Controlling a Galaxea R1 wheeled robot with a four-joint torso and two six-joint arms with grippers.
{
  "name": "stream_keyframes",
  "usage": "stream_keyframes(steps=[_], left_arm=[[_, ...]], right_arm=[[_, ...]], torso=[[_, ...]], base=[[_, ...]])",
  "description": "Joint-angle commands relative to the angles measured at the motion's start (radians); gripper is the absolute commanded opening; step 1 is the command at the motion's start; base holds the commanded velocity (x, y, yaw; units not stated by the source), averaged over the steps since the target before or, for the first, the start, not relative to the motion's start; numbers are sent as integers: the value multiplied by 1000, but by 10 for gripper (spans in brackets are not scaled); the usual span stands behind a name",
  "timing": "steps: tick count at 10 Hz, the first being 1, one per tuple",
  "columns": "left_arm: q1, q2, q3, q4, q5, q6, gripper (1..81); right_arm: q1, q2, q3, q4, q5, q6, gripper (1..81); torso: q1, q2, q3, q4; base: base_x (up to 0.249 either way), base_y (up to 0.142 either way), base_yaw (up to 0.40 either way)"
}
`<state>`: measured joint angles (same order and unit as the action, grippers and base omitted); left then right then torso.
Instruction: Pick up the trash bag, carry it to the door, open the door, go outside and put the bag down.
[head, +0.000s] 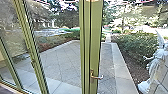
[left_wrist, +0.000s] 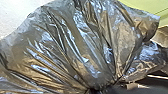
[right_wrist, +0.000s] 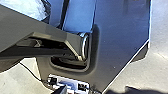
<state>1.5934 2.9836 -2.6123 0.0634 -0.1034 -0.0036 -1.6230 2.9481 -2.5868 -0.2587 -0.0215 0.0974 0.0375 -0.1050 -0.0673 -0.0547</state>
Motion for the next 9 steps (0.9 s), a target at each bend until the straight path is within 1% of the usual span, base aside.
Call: stream_keyframes(steps=[1, 3, 6, 7, 8, 9], left_arm=[[-34, 2, 8, 16, 54, 5, 10], [-34, 2, 6, 16, 54, 5, 10], [-34, 0, 6, 12, 54, 4, 10], [-34, 0, 6, 1, 54, 4, 10], [-34, 3, 6, -1, 54, 4, 10], [-37, 5, 6, -1, 54, 2, 10]], right_arm=[[37, -2, 2, -7, -54, -2, 811], [37, -2, 1, -7, -52, -4, 811], [37, -2, -2, -7, -52, -2, 811], [37, -2, -2, -7, -54, -4, 811], [37, -1, -2, -7, -54, -4, 811], [37, -1, -2, -7, -54, -2, 811]], torso=[[0, 0, 0, 0], [0, 0, 0, 0], [0, 0, 0, 0], [0, 0, 0, 0], [0, 0, 0, 0], [0, 0, 0, 0]], base=[[0, 0, 142], [0, 0, 113], [0, 0, 0], [99, -82, 0], [86, -75, 0], [66, 0, 0]])
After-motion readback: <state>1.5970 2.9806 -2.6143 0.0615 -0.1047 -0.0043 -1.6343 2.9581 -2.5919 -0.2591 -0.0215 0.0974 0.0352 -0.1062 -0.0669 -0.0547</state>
